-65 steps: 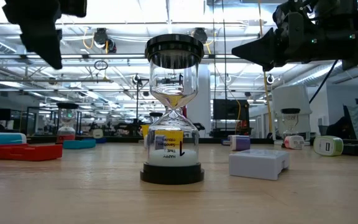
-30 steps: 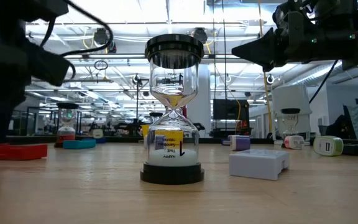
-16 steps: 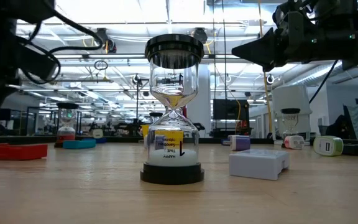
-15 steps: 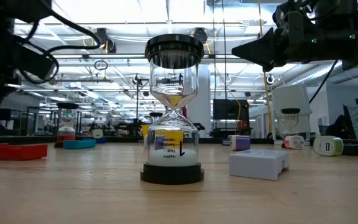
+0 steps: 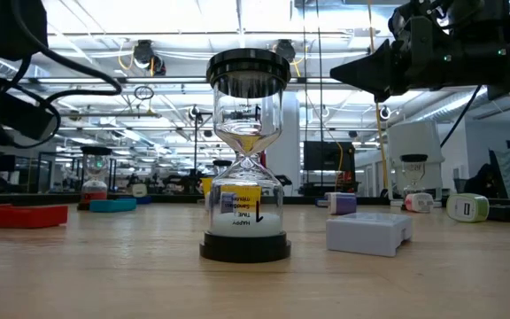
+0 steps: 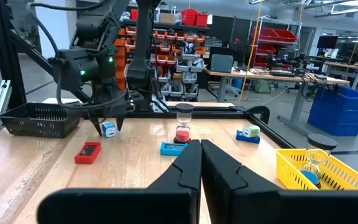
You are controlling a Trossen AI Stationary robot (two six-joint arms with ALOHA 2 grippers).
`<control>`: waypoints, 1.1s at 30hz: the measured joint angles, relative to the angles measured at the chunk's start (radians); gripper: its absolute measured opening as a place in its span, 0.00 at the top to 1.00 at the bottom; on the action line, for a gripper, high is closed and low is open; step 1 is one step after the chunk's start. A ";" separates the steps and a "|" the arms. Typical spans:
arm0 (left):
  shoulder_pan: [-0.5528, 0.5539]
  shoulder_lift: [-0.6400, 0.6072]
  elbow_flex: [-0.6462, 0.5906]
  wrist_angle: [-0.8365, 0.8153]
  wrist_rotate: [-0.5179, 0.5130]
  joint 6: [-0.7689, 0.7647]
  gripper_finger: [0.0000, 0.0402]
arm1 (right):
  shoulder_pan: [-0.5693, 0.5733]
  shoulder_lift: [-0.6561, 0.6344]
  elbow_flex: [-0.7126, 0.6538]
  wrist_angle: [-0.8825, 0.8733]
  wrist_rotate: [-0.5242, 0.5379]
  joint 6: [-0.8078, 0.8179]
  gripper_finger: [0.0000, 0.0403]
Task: Pick & Place Office items
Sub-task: Put the blue charger adapter into the black bin
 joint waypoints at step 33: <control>-0.373 0.003 0.414 -0.241 -0.020 -0.564 0.62 | 0.000 0.000 0.000 0.000 -0.002 -0.001 1.00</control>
